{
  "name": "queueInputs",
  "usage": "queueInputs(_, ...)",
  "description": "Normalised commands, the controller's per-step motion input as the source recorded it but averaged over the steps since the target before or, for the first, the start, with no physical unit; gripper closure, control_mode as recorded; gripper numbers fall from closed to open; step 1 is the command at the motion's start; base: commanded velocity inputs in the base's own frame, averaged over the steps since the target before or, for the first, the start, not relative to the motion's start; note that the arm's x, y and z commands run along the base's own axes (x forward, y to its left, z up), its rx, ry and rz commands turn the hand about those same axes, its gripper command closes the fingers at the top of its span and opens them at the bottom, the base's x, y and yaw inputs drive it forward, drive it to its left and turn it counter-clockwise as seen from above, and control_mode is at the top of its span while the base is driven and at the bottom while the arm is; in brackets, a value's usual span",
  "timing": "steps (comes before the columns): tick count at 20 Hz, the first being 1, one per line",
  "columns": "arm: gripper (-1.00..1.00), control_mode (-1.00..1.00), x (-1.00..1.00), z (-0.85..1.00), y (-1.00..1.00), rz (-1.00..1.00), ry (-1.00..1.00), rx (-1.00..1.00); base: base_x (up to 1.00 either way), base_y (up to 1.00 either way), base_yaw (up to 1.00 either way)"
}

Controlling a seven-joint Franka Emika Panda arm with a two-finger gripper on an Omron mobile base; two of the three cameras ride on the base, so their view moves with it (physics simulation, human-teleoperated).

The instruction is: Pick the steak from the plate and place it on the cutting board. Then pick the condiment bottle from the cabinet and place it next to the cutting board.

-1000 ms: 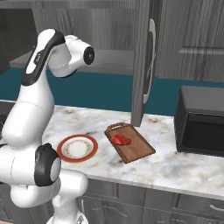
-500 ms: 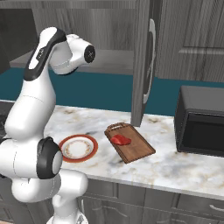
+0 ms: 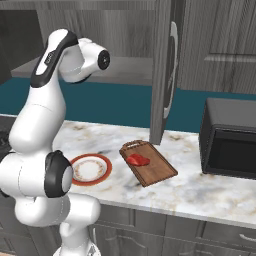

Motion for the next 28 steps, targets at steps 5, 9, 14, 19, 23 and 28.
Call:
queueInputs(5, -1.0, -1.0, 0.14, 0.0, 0.01, -0.01, 0.0, 0.0, 0.0, 0.0, 0.0)
queueInputs(9, -1.0, -1.0, 0.13, -0.05, 0.02, -0.01, 0.0, 0.0, 0.0, 0.0, 0.0)
queueInputs(14, -1.0, -1.0, 0.1, -0.08, 0.05, 0.0, 0.0, 0.0, 0.0, 0.0, 0.0)
queueInputs(19, -1.0, -1.0, 0.1, -0.06, 0.03, 0.0, 0.0, 0.0, 0.0, 0.0, 0.0)
queueInputs(23, -1.0, -1.0, 0.13, 0.0, 0.05, 0.0, 0.0, 0.0, 0.0, 0.0, 0.0)
queueInputs(28, -1.0, -1.0, 0.14, 0.0, 0.06, 0.0, 0.0, 0.0, 0.0, 0.0, 0.0)
